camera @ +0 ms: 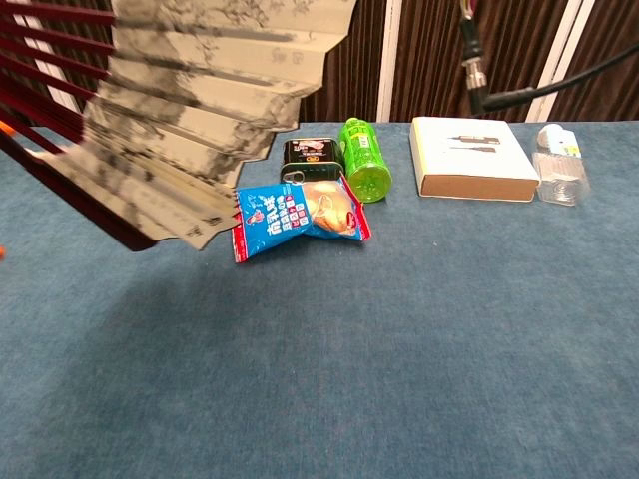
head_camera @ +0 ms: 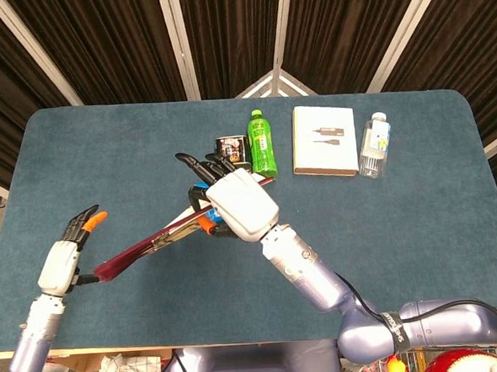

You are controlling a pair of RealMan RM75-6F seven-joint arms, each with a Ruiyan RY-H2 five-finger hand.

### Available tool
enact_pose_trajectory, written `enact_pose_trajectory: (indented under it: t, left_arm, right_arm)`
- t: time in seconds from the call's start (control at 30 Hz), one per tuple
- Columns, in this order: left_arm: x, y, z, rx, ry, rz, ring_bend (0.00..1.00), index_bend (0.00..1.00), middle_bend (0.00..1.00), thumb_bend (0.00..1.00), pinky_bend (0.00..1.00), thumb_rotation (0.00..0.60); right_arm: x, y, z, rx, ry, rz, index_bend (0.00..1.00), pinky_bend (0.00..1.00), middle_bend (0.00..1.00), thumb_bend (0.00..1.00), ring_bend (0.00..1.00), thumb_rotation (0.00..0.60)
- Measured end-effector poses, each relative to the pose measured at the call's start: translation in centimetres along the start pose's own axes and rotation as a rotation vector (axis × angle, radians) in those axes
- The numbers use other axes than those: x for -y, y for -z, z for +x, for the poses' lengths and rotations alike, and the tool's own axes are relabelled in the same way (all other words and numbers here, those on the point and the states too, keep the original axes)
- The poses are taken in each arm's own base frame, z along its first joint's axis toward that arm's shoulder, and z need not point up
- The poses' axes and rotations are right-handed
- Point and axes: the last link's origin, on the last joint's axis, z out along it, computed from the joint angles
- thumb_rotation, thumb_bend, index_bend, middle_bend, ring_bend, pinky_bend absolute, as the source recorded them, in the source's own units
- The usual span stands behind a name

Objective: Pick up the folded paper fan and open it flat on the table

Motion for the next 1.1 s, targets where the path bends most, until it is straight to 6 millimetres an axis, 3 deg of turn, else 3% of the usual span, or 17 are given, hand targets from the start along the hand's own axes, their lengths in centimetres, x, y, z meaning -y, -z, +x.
enact_pose_trajectory:
  t: [0.17,0.37,0.7,0.9,1.1]
  left_arm:
    - [-0.9,-0.9,-2.6,0.002,0.064,-0.024,0.0,0.2,0.07,0.12,0.07,0.6]
    - [-2.1,-2.4,-4.6,-0.022,0.161,-0.061,0.0,0.28,0.11,0.25,0.08,0.6]
    - [-3.2,-4.0,-5.6,-0.062,0.213,-0.085,0.0,0.51,0.24,0.45,0.15,0.6]
    - [-3.2,-4.5,-6.4,-0.055,0.211,-0.069,0.0,0.66,0.35,0.51,0.17,0.6]
    - [-2.7,-4.8,-6.7,-0.062,0.205,-0.042,0.0,0.72,0.39,0.52,0.18,0.6]
  right_arm:
    - [0.7,0.1,0.2,-0.003,-0.009,0.008,0.9,0.17,0.1,0.46,0.23,0.6]
    - [1.1,0.3,0.6,-0.001,-0.011,0.013,0.9,0.17,0.1,0.46,0.23,0.6]
    - [1.2,0.8,1.0,0.002,-0.023,0.012,0.9,0.17,0.1,0.46,0.23,0.6]
    - [1.2,1.0,1.4,-0.003,-0.03,0.01,0.9,0.17,0.1,0.46,0.23,0.6]
    - [0.5,1.2,1.8,-0.007,-0.022,-0.01,0.9,0.17,0.1,0.46,0.23,0.6]
